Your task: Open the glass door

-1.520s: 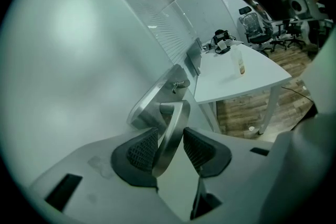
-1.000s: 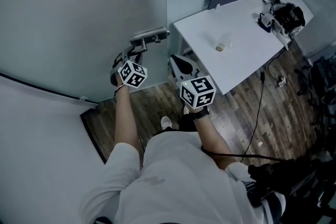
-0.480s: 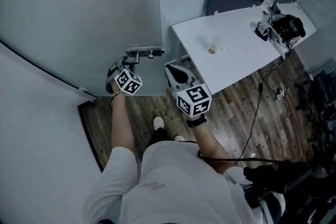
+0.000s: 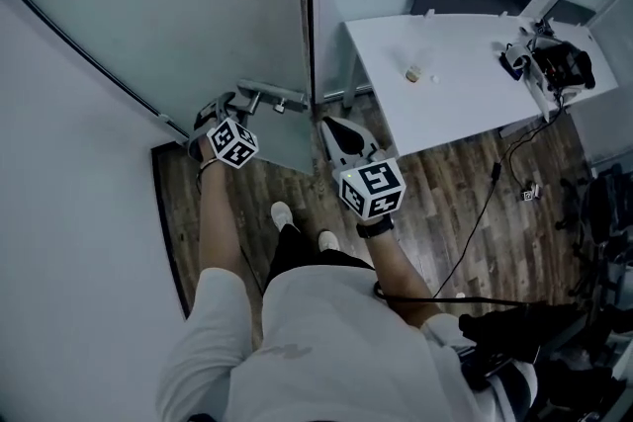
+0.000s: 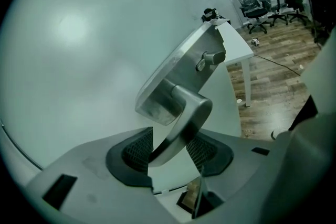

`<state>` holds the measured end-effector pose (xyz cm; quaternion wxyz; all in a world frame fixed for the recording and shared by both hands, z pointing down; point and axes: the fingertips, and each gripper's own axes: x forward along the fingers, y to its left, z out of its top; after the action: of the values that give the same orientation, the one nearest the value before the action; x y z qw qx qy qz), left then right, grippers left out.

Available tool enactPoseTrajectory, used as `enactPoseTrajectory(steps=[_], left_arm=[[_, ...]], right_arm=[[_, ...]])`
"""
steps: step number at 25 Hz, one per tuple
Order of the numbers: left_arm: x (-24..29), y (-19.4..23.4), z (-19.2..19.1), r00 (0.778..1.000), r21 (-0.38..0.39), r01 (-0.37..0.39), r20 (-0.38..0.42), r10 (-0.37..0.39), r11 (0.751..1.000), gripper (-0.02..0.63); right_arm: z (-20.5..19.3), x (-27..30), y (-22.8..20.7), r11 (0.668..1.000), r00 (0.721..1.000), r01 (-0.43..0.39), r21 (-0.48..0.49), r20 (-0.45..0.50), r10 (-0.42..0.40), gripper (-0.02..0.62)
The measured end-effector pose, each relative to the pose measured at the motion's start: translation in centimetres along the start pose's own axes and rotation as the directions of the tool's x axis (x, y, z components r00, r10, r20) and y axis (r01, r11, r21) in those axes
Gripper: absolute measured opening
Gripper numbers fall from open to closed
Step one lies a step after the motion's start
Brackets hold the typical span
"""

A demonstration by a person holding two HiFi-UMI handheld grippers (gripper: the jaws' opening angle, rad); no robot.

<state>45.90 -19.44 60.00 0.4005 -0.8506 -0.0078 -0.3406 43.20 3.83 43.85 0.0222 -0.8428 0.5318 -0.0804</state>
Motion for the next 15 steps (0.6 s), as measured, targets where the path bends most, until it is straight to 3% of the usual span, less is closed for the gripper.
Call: enactPoseTrajectory(steps=[7,11,15], left_arm=[[-4.1,-1.2,-2.9,0.999,0.051,0.009,-0.039,-0.007,0.999,0.176],[-6.5,-1.9,-5.2,0.998,0.076,-0.028,-0.05,0.032,0.997,0.176],[-9.0,-3.1,-8.0,0.997,0.105,-0.011,-0.07,0.018,0.994,0.176]], right_arm=[[2.9,-0.3,2.5,0.996,0.996,-0.059,-0.067,0.062,0.063,0.003],[2.5,-0.6,2.4,0.999,0.997,-0.043,-0.021,0.066,0.044,0.003],[2.6,-0.4,4.9,0.998,0.995,-0.059,-0.007,0.081,0.06,0.003]])
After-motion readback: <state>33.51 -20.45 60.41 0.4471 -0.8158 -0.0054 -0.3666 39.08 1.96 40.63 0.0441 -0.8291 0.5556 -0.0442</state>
